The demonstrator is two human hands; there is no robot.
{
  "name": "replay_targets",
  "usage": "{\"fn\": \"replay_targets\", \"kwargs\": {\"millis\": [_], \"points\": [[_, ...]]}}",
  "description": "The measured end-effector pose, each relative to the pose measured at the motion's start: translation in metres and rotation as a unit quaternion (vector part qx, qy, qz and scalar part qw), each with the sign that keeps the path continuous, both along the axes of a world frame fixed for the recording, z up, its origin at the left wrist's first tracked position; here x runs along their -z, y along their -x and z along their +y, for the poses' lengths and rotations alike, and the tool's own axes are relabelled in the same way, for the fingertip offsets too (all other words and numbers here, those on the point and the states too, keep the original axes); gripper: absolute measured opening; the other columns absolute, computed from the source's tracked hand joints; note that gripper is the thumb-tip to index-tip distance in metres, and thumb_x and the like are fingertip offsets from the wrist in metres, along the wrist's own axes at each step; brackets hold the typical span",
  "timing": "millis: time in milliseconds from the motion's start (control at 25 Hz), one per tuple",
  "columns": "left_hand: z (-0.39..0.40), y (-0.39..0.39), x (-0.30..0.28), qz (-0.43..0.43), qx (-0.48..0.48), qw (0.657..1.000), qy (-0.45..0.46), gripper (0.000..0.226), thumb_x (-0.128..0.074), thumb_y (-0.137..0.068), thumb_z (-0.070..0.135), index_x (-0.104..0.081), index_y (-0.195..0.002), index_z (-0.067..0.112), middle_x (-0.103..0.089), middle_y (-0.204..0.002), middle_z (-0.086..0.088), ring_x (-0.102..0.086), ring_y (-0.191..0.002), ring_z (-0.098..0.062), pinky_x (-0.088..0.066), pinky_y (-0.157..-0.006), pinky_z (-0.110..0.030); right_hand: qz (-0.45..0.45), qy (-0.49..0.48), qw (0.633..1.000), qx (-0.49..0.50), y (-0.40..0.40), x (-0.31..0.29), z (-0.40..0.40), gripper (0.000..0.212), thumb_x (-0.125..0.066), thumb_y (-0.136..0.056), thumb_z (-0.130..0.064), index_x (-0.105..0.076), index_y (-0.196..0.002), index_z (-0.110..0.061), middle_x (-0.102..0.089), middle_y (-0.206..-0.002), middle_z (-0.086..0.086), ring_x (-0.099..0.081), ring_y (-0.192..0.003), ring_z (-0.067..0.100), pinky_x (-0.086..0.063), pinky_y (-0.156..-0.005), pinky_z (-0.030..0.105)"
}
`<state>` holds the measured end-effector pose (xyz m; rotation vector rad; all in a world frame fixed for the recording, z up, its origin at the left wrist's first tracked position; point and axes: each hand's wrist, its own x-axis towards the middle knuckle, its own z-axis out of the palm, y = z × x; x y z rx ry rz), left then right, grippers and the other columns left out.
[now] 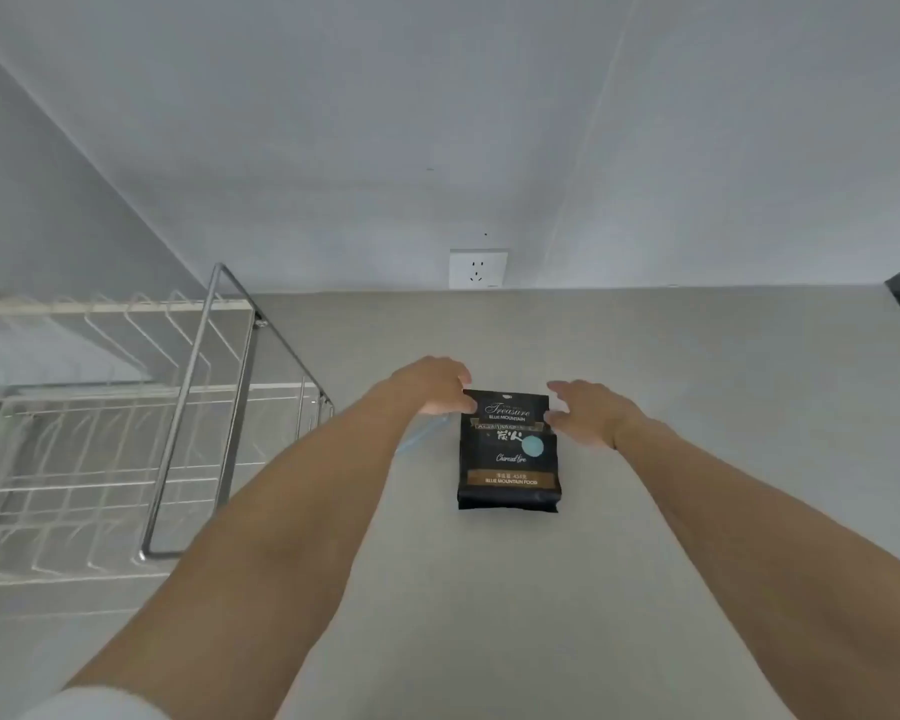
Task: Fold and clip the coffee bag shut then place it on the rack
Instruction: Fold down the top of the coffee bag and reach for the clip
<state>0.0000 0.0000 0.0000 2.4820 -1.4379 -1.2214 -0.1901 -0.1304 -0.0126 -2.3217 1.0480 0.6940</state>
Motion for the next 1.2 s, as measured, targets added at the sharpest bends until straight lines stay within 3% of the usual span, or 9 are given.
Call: {"fn": "replay_targets", "kwargs": {"millis": [120, 240, 360, 480, 600, 680, 920, 1080, 1200], "points": [[-0.005, 0.005, 0.008, 0.008, 0.019, 1.000, -0.013, 0.061, -0.064, -0.088, 0.034, -0.041, -0.142, 0.017, -0.050, -0.142, -0.005, -0.048, -0.126, -0.028, -0.040, -0.105, -0.043, 0.008, -0.022, 1.000, -0.010, -0.009, 0.007, 0.002, 0.057, -0.051, -0.093, -0.038, -0.034, -0.145, -0.022, -0.048, -0.144, 0.009, -0.040, -0.132, 0.032, -0.041, -0.103, 0.049], [-0.007, 0.010, 0.015, -0.010, 0.034, 0.999, 0.007, 0.045, -0.063, -0.088, 0.025, -0.054, -0.130, 0.013, -0.056, -0.132, -0.010, -0.053, -0.117, -0.029, -0.047, -0.097, -0.040, -0.030, -0.042, 0.998, 0.029, -0.009, 0.011, 0.006, 0.047, -0.054, -0.092, -0.032, -0.044, -0.136, -0.020, -0.059, -0.129, 0.008, -0.053, -0.116, 0.030, -0.046, -0.095, 0.045], [-0.001, 0.015, 0.018, 0.008, -0.032, 0.998, 0.052, 0.034, -0.062, -0.086, 0.013, -0.059, -0.120, 0.014, -0.060, -0.124, -0.009, -0.055, -0.110, -0.027, -0.048, -0.089, -0.036, -0.117, -0.073, 0.982, 0.133, -0.006, 0.007, 0.009, 0.038, -0.065, -0.087, -0.025, -0.053, -0.123, -0.019, -0.063, -0.106, 0.005, -0.055, -0.094, 0.023, -0.045, -0.077, 0.034], [0.011, 0.024, 0.014, 0.045, -0.093, 0.992, 0.074, 0.032, -0.064, -0.083, 0.009, -0.062, -0.115, 0.014, -0.064, -0.115, -0.009, -0.057, -0.103, -0.027, -0.047, -0.082, -0.032, -0.153, -0.092, 0.970, 0.166, -0.001, -0.003, 0.015, 0.031, -0.071, -0.082, -0.018, -0.063, -0.111, -0.012, -0.061, -0.089, 0.001, -0.055, -0.092, 0.024, -0.043, -0.080, 0.032], [0.030, 0.031, 0.004, 0.110, -0.162, 0.975, 0.105, 0.027, -0.068, -0.082, 0.011, -0.066, -0.108, 0.014, -0.066, -0.098, -0.009, -0.057, -0.088, -0.022, -0.046, -0.070, -0.027, -0.206, -0.169, 0.937, 0.226, 0.014, -0.010, 0.028, 0.023, -0.073, -0.081, -0.011, -0.067, -0.103, -0.009, -0.067, -0.091, 0.005, -0.060, -0.092, 0.024, -0.047, -0.077, 0.032], [0.046, 0.039, -0.002, 0.144, -0.190, 0.963, 0.128, 0.024, -0.069, -0.082, 0.011, -0.066, -0.106, 0.012, -0.063, -0.091, -0.006, -0.057, -0.085, -0.021, -0.044, -0.061, -0.024, -0.240, -0.171, 0.927, 0.233, 0.027, -0.011, 0.039, 0.018, -0.073, -0.081, -0.012, -0.067, -0.097, -0.011, -0.069, -0.095, 0.005, -0.061, -0.089, 0.022, -0.047, -0.074, 0.031], [0.093, 0.070, -0.015, 0.151, -0.198, 0.953, 0.172, 0.020, -0.068, -0.085, 0.014, -0.066, -0.105, 0.012, -0.070, -0.110, -0.010, -0.063, -0.101, -0.025, -0.051, -0.086, -0.037, -0.302, -0.166, 0.909, 0.236, 0.065, -0.019, 0.075, 0.013, -0.078, -0.077, -0.018, -0.071, -0.087, -0.022, -0.077, -0.091, 0.003, -0.069, -0.086, 0.019, -0.051, -0.076, 0.031], [0.121, 0.089, -0.008, 0.166, -0.201, 0.946, 0.191, 0.014, -0.071, -0.083, 0.016, -0.068, -0.097, 0.016, -0.071, -0.102, -0.005, -0.064, -0.095, -0.021, -0.049, -0.075, -0.028, -0.316, -0.140, 0.911, 0.226, 0.090, -0.020, 0.102, 0.010, -0.078, -0.076, -0.020, -0.073, -0.081, -0.028, -0.075, -0.080, -0.006, -0.066, -0.079, 0.008, -0.044, -0.071, 0.022], [0.133, 0.100, 0.001, 0.138, -0.205, 0.944, 0.218, 0.010, -0.072, -0.082, 0.018, -0.068, -0.091, 0.019, -0.069, -0.099, -0.002, -0.063, -0.090, -0.017, -0.042, -0.070, -0.018, -0.341, -0.124, 0.899, 0.245, 0.102, -0.015, 0.120, 0.013, -0.078, -0.077, -0.015, -0.073, -0.081, -0.025, -0.072, -0.075, -0.010, -0.064, -0.074, 0.011, -0.043, -0.069, 0.020]]}}
